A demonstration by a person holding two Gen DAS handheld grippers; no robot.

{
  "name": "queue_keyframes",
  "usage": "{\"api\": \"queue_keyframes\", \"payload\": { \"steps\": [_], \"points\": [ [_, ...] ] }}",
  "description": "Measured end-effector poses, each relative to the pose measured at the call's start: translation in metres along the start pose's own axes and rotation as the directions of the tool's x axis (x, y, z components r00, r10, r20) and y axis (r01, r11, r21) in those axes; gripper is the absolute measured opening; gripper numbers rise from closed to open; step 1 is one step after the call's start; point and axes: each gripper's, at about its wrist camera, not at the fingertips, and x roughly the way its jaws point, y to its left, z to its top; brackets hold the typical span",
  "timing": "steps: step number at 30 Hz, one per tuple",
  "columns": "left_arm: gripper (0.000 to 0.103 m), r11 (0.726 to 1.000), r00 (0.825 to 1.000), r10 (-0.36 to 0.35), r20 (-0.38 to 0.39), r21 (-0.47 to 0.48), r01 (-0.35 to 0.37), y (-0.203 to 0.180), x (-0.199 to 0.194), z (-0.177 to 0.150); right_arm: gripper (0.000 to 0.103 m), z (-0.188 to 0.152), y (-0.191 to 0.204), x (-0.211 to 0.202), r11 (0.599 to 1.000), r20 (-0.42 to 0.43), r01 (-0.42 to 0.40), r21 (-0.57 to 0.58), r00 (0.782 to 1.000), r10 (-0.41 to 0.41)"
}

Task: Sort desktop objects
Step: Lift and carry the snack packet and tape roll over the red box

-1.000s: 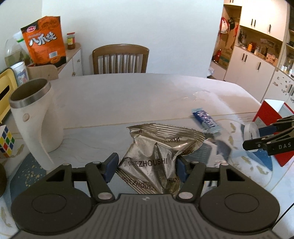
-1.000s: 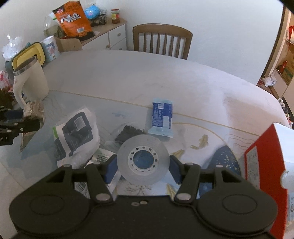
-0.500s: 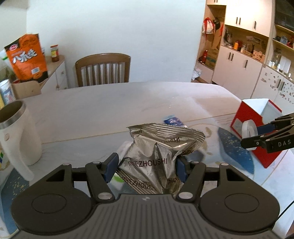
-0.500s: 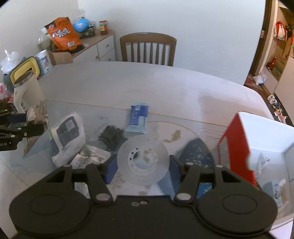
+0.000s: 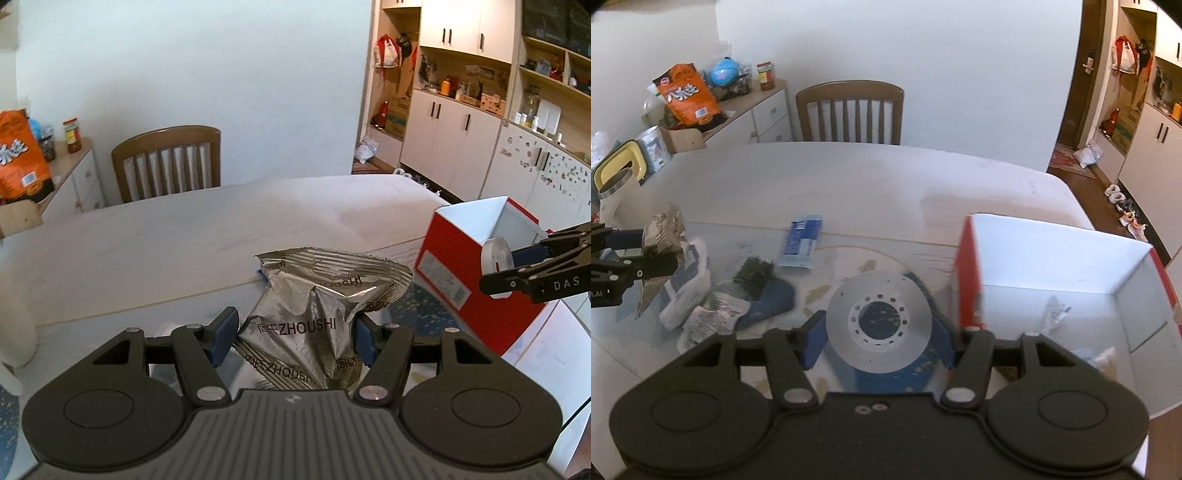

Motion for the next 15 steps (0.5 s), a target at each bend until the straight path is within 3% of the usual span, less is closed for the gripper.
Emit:
{"api": "queue_keyframes", "payload": {
  "steps": [15],
  "points": [
    [0.064,0.999,1.000,-0.029,0.006,0.040,0.029,-0.095,0.030,0.031,0.058,-0.007,-0.087,-0.010,1.000,0.011,0.000,0.019,1.000,0.000]
  ]
}}
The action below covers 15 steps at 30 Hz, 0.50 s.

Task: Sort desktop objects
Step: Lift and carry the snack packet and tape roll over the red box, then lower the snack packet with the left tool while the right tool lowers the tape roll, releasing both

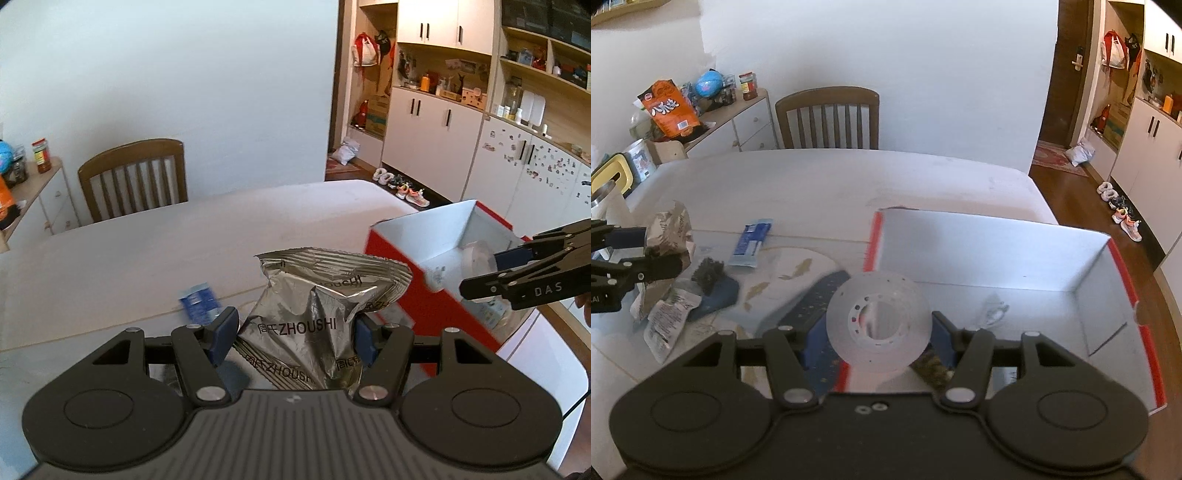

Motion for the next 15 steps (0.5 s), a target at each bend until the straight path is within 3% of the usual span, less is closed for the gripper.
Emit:
{"api": "queue_keyframes", "payload": {
  "steps": [15],
  "points": [
    [0.064,0.993,0.996,-0.089,-0.008,0.078,0.089,-0.094,0.042,0.033,0.058,-0.015,-0.076,-0.008,0.998,-0.009,0.037,0.049,0.999,-0.036]
  ]
}}
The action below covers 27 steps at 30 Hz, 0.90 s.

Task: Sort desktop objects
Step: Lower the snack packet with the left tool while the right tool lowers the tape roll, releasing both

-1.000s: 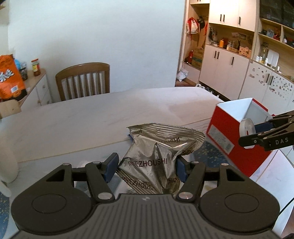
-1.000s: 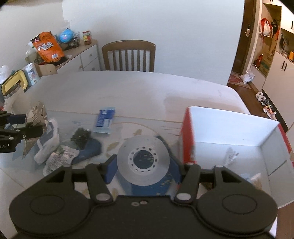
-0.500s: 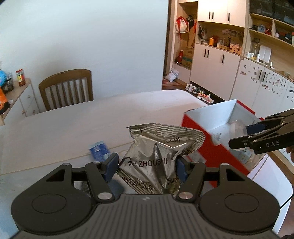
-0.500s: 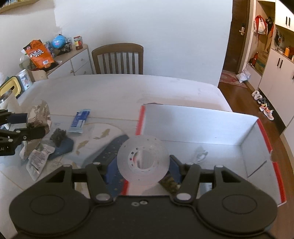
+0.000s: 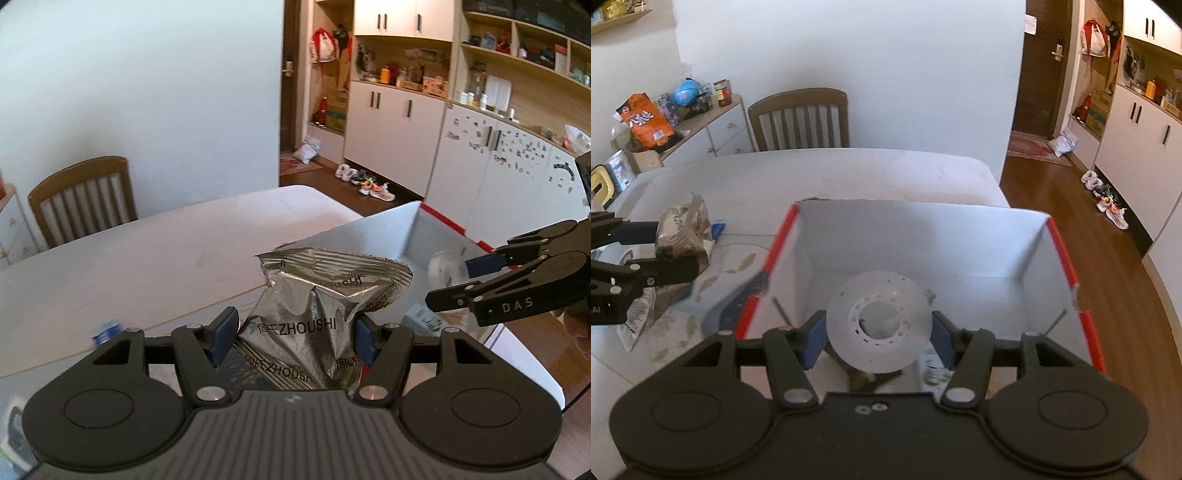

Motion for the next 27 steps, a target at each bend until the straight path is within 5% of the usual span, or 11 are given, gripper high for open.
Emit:
{"api": "queue_keyframes", "payload": {
  "steps": [14,27],
  "points": [
    [0.064,0.994,0.997,-0.055,-0.046,0.090,0.059,-0.049,0.061,0.025,0.058,-0.005,-0.045,0.017,0.999,-0.053,0.048,0.001,0.997,-0.047],
    [0.064,0.987,0.989,-0.031,-0.146,0.150,0.053,-0.073,0.115,0.037,0.058,0.000,-0.058,0.045,0.998,-0.118,0.061,-0.035,0.991,-0.065]
  ]
}}
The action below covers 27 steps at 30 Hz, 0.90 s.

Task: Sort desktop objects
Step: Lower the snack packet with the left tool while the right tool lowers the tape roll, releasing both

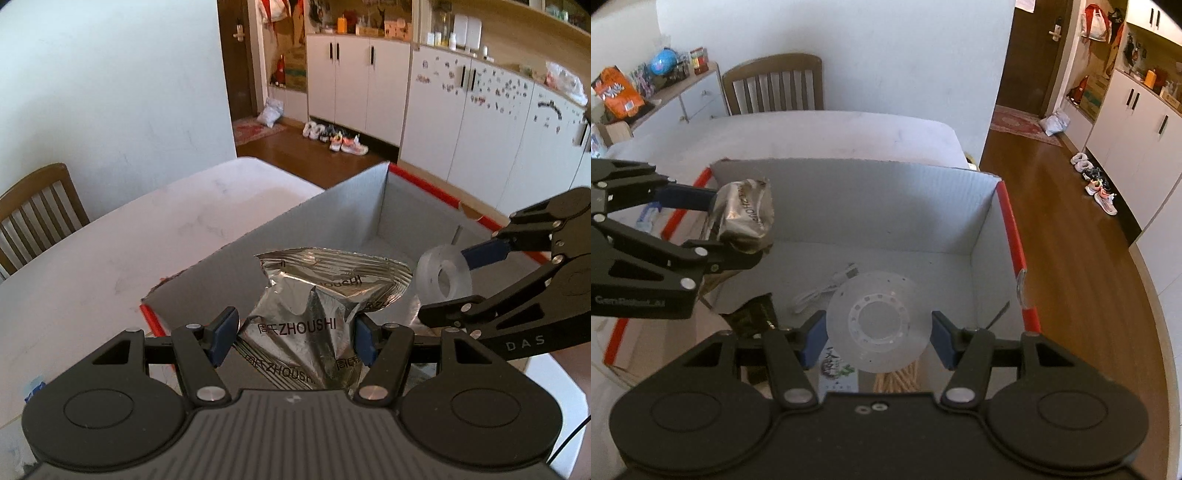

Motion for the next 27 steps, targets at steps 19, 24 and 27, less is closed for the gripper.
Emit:
{"api": "queue_keyframes", "payload": {
  "steps": [19,24,27],
  "points": [
    [0.064,0.998,0.966,0.001,-0.260,0.062,0.016,-0.005,0.064,0.012,0.058,0.015,0.007,0.052,0.989,-0.168,-0.034,-0.141,0.986,0.010],
    [0.064,0.998,0.945,-0.025,-0.327,0.045,0.042,-0.003,0.076,0.010,0.058,0.017,0.007,0.056,0.992,-0.193,-0.047,-0.115,0.981,0.024],
    [0.065,0.998,0.935,-0.029,-0.354,0.036,0.044,-0.002,0.081,0.013,0.058,0.020,0.006,0.059,0.993,-0.196,-0.055,-0.107,0.980,0.033]
  ]
}}
